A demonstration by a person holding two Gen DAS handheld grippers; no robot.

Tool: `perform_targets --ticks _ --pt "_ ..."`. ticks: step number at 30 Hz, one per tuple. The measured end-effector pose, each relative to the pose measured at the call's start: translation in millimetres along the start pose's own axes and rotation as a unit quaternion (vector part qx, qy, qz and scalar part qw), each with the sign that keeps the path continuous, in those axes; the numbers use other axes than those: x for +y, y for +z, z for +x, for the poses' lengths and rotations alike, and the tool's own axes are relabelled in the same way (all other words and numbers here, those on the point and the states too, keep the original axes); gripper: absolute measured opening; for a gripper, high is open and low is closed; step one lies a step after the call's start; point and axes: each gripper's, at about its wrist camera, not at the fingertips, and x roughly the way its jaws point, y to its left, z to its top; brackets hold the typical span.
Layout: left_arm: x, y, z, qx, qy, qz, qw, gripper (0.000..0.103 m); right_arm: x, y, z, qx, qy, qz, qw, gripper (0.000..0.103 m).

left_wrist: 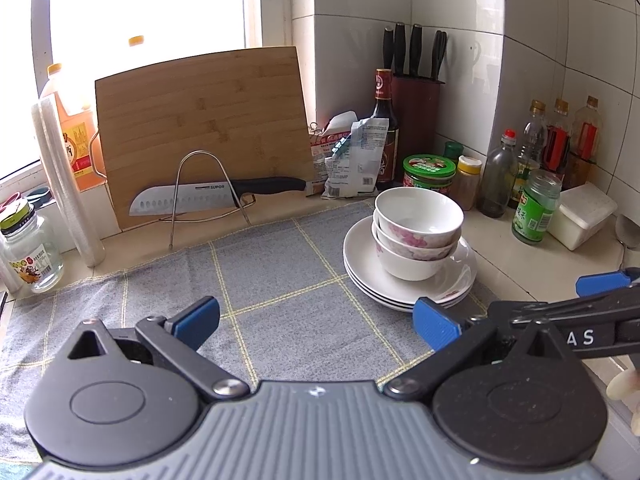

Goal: Organize plates and bowls

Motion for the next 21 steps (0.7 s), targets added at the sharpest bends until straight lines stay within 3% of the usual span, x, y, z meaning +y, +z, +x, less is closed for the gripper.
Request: perform_targets --ticks 21 --pt "-1.1 1.2 0.4 0.0 -0.001 0.0 1.0 0.102 -1.3 0.8 0.4 0.001 -0.006 0.002 1.0 0.103"
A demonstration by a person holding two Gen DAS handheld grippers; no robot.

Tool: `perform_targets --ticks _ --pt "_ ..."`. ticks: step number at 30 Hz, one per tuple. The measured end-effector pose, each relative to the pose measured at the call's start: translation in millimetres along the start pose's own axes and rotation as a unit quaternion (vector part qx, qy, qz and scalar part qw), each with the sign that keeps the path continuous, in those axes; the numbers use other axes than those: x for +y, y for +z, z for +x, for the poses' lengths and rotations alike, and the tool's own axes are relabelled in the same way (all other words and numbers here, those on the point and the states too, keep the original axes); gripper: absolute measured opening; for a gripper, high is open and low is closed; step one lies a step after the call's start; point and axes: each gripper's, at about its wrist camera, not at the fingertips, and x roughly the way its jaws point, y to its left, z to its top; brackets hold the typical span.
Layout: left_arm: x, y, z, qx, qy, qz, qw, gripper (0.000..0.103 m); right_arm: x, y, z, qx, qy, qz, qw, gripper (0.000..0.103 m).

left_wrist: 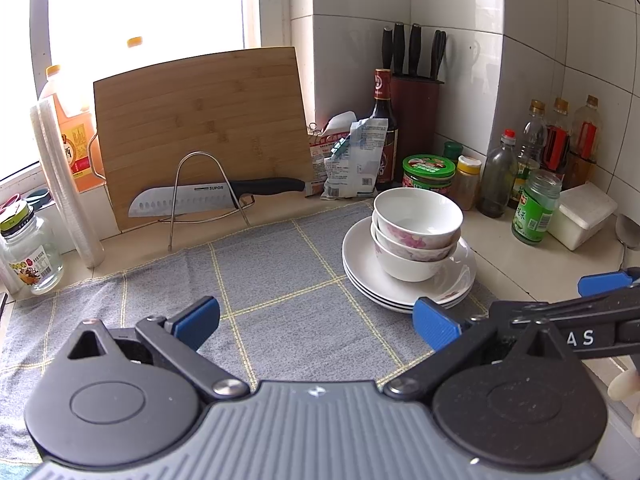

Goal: Organize plates and bowls

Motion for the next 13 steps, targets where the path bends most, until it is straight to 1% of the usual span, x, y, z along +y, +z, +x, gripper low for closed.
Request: perform_targets --ticks 13 --pt "-1.3 1.3 3.0 0.002 -0.002 0.001 1.0 0.102 -1.1 1.3 1.0 0.001 -0.005 0.001 1.0 0.103"
